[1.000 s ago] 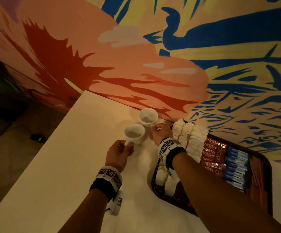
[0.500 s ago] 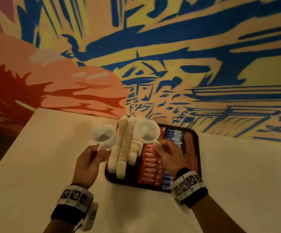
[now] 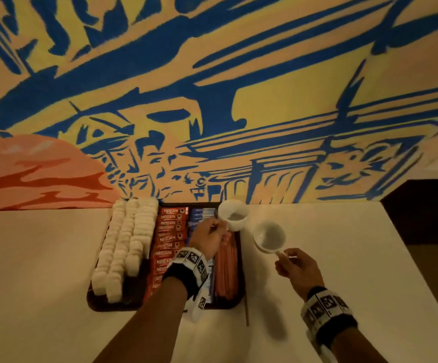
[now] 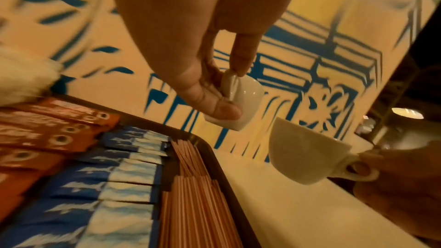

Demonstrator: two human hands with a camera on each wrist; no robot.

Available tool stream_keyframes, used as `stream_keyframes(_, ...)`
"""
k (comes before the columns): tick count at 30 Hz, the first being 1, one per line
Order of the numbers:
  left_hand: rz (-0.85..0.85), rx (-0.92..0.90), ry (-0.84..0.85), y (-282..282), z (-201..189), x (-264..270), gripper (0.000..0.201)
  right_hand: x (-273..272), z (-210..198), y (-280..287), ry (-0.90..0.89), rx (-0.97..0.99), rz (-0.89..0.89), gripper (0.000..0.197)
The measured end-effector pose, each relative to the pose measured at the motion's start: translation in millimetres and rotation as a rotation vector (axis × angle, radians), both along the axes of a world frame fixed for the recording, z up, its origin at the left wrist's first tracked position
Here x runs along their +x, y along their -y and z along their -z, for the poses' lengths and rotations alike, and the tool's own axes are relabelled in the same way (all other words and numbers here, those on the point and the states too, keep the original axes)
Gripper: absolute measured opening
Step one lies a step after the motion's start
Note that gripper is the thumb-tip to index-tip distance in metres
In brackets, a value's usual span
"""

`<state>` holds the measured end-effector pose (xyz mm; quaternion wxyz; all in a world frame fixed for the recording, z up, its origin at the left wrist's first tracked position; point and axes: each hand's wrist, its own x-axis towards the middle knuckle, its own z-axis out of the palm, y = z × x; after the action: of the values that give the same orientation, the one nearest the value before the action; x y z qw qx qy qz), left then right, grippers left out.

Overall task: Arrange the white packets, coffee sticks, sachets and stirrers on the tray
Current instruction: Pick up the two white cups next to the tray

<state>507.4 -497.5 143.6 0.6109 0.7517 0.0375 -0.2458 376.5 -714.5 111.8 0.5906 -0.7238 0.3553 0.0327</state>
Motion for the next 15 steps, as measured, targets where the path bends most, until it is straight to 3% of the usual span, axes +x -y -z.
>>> stream_keyframes(6, 0.128, 0.143, -0.011, 57.2, 20.9, 31.0, 0.013, 1.0, 37.2, 15.3, -0.055, 0.011, -0.031, 0.01)
stream_keyframes(15, 0.17, 0.309, -0.034, 69.0, 50.0, 55.1, 0.015, 8.1, 52.2, 9.1, -0.109, 0.053, -0.059, 0.008)
